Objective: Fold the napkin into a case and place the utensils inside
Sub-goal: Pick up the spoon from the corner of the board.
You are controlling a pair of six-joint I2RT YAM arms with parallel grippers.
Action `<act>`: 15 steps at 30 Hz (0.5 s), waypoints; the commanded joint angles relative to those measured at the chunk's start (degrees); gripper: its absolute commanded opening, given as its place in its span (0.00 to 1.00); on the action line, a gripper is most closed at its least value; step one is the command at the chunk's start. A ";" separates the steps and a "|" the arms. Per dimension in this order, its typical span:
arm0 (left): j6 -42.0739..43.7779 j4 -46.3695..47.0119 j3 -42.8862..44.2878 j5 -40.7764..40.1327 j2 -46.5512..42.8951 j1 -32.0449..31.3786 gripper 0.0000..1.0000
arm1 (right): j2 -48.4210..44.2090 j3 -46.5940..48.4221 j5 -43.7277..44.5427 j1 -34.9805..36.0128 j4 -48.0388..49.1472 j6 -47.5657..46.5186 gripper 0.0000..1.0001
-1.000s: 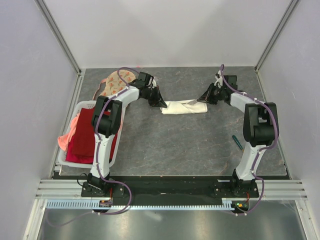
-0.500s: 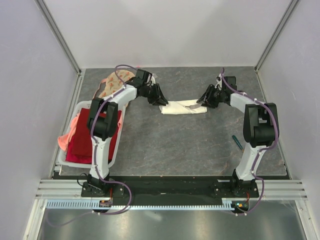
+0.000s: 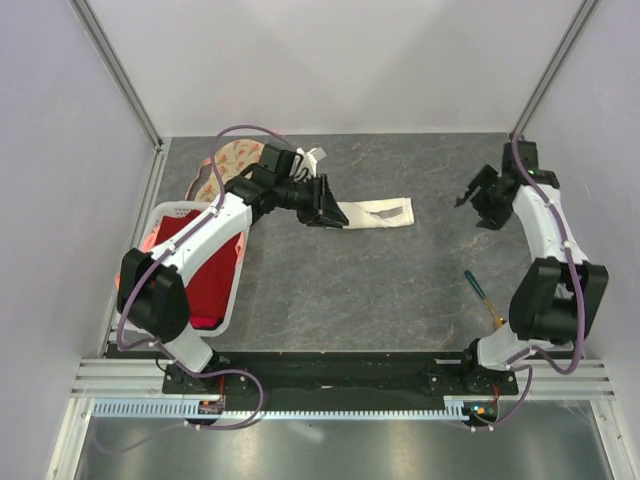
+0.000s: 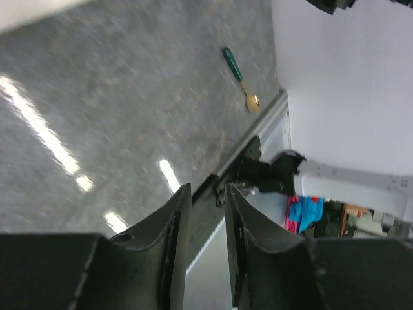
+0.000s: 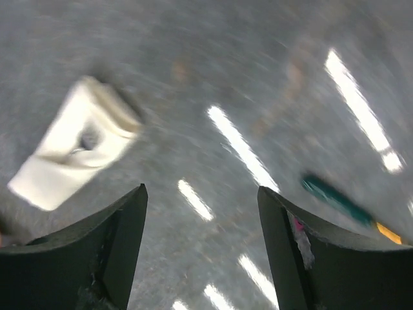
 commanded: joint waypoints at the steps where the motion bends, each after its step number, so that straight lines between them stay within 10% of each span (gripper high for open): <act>1: 4.63 -3.88 -1.41 0.27 -5.96 -3.69 0.35 | -9.75 -11.17 8.78 -4.74 -13.96 14.51 0.77; 15: 11.14 -6.70 -2.46 1.76 -10.71 -5.28 0.34 | -15.14 -27.17 17.67 -13.11 -12.30 40.71 0.70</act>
